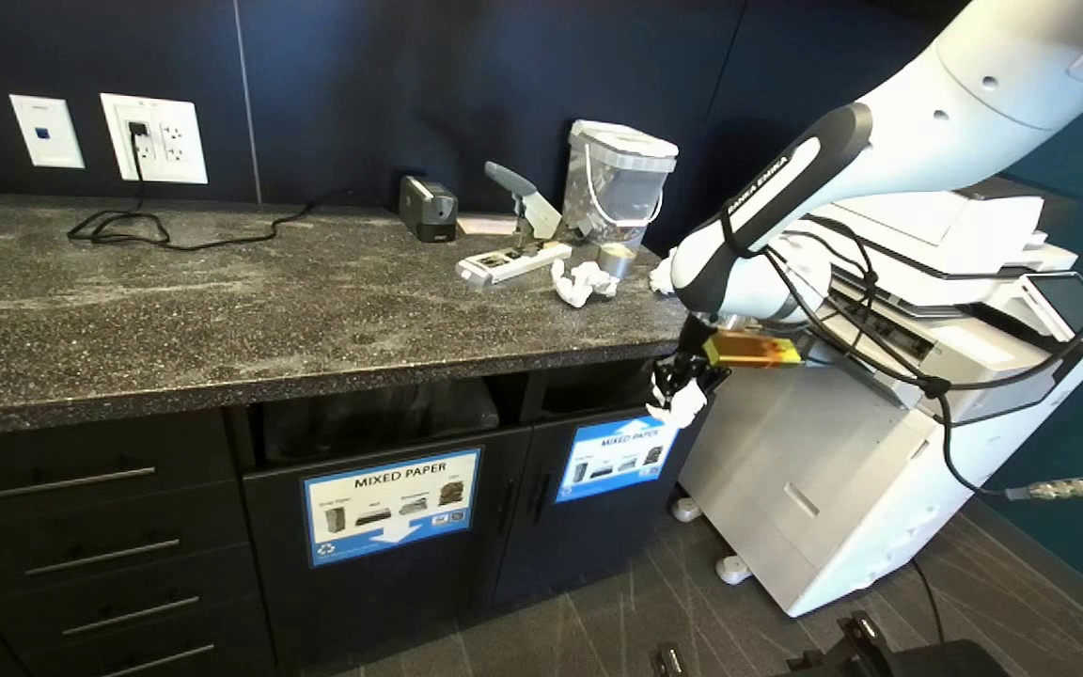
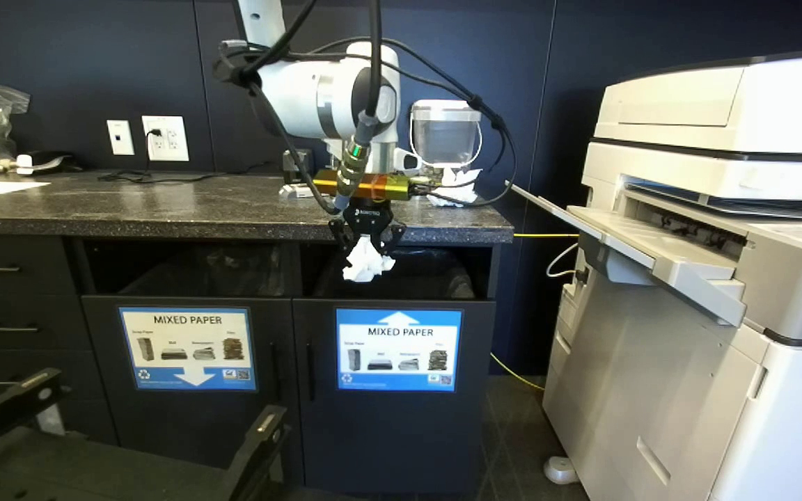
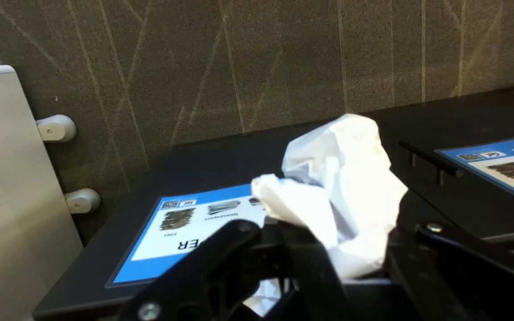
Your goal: Put the papers in the bin to the right
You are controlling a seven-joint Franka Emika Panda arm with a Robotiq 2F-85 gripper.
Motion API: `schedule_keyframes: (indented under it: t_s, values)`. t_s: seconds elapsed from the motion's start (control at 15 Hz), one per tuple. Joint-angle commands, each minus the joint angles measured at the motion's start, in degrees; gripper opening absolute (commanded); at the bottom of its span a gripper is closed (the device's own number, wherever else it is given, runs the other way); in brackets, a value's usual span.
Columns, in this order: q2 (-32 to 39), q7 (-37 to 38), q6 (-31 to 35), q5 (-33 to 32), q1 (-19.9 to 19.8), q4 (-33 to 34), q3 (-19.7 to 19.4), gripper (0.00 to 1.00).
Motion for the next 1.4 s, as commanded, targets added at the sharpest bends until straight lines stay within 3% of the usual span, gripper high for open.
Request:
schedule_keyframes:
  t_s: [0.0, 0.27, 0.73, 1.33]
  values:
    - [-2.9, -1.8, 9.5, 3.7, -1.0, -8.6, 2.5, 0.18]
    - [-1.0, -3.5, 18.4, 4.9, -2.7, -12.0, 6.1, 0.19]
    - [4.9, -7.0, 27.9, 1.7, -6.9, -12.2, 11.0, 0.19]
    - [16.1, -6.6, 45.6, -11.2, -6.6, -8.3, 7.3, 0.18]
